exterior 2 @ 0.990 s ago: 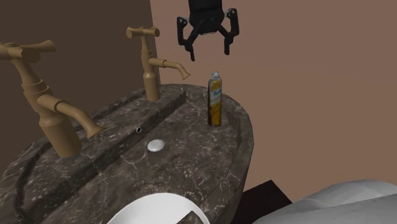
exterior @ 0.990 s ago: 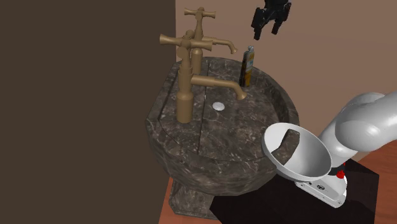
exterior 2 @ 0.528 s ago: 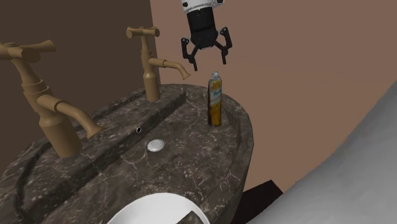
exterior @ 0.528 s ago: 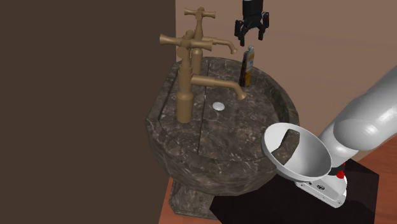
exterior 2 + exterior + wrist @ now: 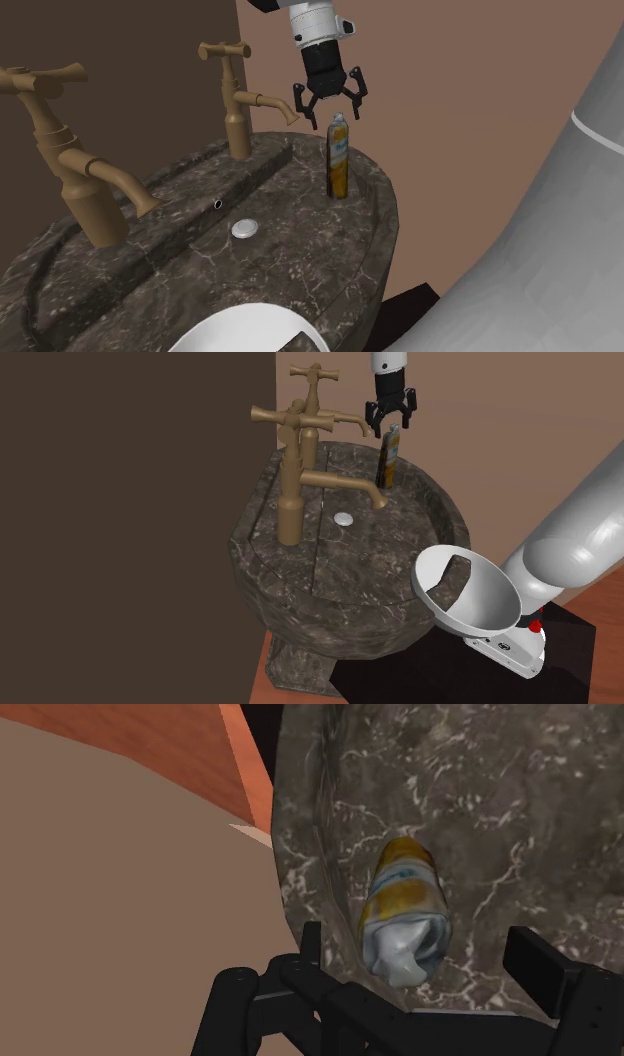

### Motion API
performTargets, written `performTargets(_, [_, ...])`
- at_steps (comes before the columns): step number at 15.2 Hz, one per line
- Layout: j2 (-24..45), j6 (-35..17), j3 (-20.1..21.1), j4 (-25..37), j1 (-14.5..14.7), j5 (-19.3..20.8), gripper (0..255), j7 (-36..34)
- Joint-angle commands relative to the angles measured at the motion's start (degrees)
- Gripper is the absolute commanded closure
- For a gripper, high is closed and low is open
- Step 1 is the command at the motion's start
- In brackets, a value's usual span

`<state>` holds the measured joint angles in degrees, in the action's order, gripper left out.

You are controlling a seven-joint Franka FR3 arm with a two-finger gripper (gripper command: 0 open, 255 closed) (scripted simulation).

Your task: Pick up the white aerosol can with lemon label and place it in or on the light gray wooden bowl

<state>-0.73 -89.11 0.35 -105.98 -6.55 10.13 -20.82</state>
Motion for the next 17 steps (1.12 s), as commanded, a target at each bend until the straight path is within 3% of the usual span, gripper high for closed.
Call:
performTargets(1, [-0.2, -1.9, -0.2, -2.0, -0.2, 0.1, 0, 0.0])
performTargets(9, [-0.2, -1.9, -0.2, -2.0, -0.1, 0.1, 0, 0.0])
performTargets(10, [-0.1, -1.9, -0.2, -1.9, -0.1, 0.1, 255, 0.0])
performTargets(17, [-0.1, -1.9, -0.2, -1.9, -0.1, 0.1, 255, 0.0])
